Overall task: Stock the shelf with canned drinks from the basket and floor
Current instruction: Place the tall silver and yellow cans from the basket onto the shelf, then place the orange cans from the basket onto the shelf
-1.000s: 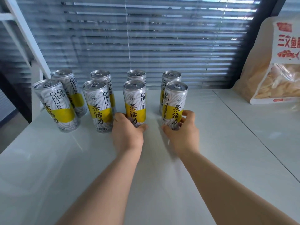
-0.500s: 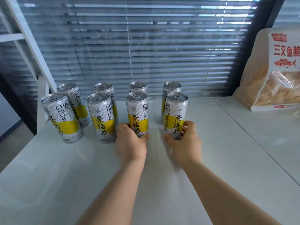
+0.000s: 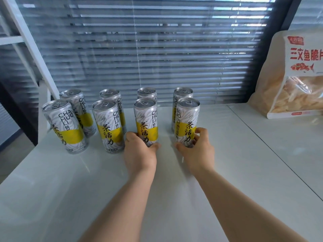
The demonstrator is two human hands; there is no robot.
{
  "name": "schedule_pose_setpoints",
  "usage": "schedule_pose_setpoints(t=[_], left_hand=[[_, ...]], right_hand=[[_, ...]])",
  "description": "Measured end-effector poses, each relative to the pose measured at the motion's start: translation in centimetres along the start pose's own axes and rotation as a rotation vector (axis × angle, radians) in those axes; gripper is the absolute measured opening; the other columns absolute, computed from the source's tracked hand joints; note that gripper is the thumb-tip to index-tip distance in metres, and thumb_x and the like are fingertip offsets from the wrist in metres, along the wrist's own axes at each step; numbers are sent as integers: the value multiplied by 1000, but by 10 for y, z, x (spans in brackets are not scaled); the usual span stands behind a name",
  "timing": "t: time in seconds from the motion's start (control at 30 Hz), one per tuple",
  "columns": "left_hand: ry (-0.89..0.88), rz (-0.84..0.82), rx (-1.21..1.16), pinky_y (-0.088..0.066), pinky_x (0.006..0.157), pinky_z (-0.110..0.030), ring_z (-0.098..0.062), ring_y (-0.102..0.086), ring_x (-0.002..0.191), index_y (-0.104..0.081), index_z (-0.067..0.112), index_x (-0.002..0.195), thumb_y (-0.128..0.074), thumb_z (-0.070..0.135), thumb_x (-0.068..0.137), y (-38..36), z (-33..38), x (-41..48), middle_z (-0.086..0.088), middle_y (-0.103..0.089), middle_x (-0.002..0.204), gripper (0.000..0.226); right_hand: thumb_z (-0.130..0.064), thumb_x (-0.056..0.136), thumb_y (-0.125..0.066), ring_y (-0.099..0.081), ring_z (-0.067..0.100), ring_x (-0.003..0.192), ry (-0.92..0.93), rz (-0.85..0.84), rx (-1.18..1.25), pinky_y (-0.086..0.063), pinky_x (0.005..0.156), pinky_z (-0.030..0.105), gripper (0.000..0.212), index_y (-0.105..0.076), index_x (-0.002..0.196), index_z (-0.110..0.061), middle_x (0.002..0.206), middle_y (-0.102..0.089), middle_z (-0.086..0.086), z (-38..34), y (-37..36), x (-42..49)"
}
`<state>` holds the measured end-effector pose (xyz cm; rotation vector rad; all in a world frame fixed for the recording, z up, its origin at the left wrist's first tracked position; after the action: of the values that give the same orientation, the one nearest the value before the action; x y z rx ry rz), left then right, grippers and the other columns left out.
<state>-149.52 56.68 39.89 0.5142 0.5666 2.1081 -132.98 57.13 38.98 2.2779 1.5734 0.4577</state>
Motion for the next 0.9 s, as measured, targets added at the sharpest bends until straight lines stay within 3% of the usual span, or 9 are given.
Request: schedule_pose_setpoints(t=[0.2, 0.33, 0.43, 0.53, 0.67, 0.8, 0.9], left_hand=[[3, -3, -10, -34, 71, -29, -34, -60, 100, -47, 5, 105, -83, 25, 69, 3, 1, 0, -13, -61, 109, 54], [5, -9, 13, -40, 76, -34, -35, -59, 103, -47, 4, 108, -83, 26, 69, 5, 3, -1, -14, -60, 114, 58], [52, -43, 13, -43, 81, -36, -35, -58, 107, -45, 3, 112, -84, 26, 68, 7, 7, -4, -15, -59, 120, 64], [89, -62, -14, -45, 84, -38, -36, -58, 109, -42, 1, 117, -84, 28, 68, 15, 12, -15, -16, -57, 123, 70], [26, -15, -63, -40, 91, -34, -31, -53, 116, -43, 3, 127, -76, 30, 77, 34, 16, -44, -14, -55, 128, 66], [-62, 18, -106, -41, 87, -32, -27, -59, 106, -51, 8, 119, -69, 33, 83, 54, 17, -80, -9, -63, 115, 47], [-165, -31, -123, -40, 80, -26, -20, -61, 94, -57, 10, 111, -66, 31, 85, 71, 22, -115, -5, -65, 108, 34]], right_hand=[[-28, 75, -80, -64, 30, 103, -12, -8, 7, -48, 94, 47, 60, -45, 124, -25, 103, -68, -1, 2, 1, 0], [-28, 75, -82, -63, 28, 105, -10, -28, 19, -49, 93, 42, 64, -45, 127, -22, 99, -63, -5, 0, 4, -1], [-28, 74, -83, -58, 23, 117, -37, -73, 79, -45, 94, 31, 80, -38, 139, -19, 123, -60, 1, 0, 8, -3], [-34, 76, -82, -47, 18, 130, -76, -66, 172, -41, 103, 32, 84, -34, 143, -19, 143, -48, 1, 1, 24, -11], [-34, 87, -69, -56, 15, 119, -32, -56, 143, -46, 103, 36, 50, -51, 130, -16, 127, -59, -2, -2, 50, -38], [-30, 92, -59, -60, 17, 87, -22, -80, 145, -47, 71, 28, 29, -60, 117, -16, 100, -64, -2, -6, 76, -77], [-27, 92, -56, -65, 27, 84, -5, -77, 164, -52, 71, 39, 19, -65, 100, -13, 85, -67, 1, -6, 95, -115]])
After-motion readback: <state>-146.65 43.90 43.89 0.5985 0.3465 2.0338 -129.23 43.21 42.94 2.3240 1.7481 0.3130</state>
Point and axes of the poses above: each hand's wrist, its own x-axis towards the middle knuckle, its own y-axis out of the back of the hand, z = x × y, the point moved 4 cm from there along x, towards the middle knuckle
